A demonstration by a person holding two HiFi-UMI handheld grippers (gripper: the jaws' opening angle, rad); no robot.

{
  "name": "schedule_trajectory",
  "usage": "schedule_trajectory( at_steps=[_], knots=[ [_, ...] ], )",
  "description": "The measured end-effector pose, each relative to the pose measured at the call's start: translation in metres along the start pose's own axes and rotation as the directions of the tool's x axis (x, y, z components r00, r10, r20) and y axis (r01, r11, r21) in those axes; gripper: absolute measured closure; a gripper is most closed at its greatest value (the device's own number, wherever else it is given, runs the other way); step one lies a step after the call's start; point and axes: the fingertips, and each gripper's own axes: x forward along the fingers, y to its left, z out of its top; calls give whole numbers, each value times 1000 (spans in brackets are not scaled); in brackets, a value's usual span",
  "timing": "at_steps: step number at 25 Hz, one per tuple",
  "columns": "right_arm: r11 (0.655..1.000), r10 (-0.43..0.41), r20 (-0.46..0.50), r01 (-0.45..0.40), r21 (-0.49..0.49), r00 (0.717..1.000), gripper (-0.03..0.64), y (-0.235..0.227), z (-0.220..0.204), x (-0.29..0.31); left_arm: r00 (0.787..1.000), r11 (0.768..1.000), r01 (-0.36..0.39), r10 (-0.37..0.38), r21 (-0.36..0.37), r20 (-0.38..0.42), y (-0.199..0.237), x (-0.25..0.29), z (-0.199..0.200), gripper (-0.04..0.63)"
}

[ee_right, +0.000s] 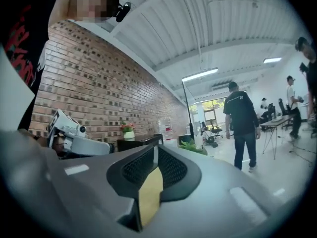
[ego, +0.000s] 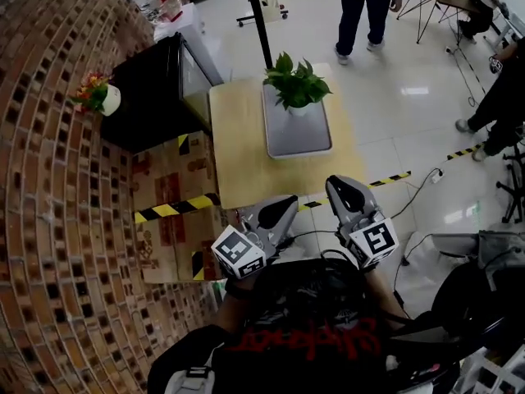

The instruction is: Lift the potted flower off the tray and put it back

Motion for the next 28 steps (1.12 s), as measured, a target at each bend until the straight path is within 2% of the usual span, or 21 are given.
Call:
schedule_trajectory(
  at_steps=[2, 4, 7, 10, 12, 13, 15, 17, 20, 22, 25, 28],
  knots=[
    [998, -68, -7, 68, -12, 998, 554, -17, -6, 20, 1000, 1000, 14, -14, 14, -18, 22, 1, 5, 603],
    [994, -110, -19, 110, -23, 994, 517, -31, -14, 41, 1000, 999, -3, 4, 33, -30, 45, 1, 11, 603],
    [993, -120, -59, 119, -16, 991, 469, -44, -34, 72, 999, 999, -35, 36, 29, -19, 72, -6, 14, 603],
    [993, -89, -137, 98, 61, 987, 326, -59, -65, 109, 997, 997, -74, 74, -19, -19, 95, -16, 6, 603],
    [992, -98, -196, 112, 59, 976, 240, -79, -89, 135, 993, 992, -111, 109, -52, -36, 111, -22, 5, 603],
    [991, -112, -227, 126, 46, 967, 209, -93, -103, 148, 992, 991, -125, 123, -54, -39, 119, -24, 5, 603],
    [987, -144, -292, 160, 32, 946, 102, -125, -142, 174, 988, 987, -152, 150, -50, -35, 133, -28, 6, 603],
    [983, -164, -366, 183, 17, 916, 26, -154, -190, 199, 980, 978, -196, 194, -68, -35, 149, -31, 10, 603],
    [980, -178, -455, 197, -7, 873, 26, -191, -254, 233, 961, 956, -272, 266, -108, -72, 171, -30, 13, 603],
    [977, -187, -468, 213, 3, 864, 26, -216, -279, 257, 949, 941, -309, 296, -139, -108, 181, -20, 16, 603],
    [975, -176, -442, 217, 44, 880, 26, -245, -304, 298, 937, 932, -338, 319, -130, -144, 195, -5, 18, 603],
    [983, -153, -379, 179, 36, 913, 43, -256, -286, 339, 932, 931, -344, 323, -122, -163, 203, 15, 28, 603]
  ],
)
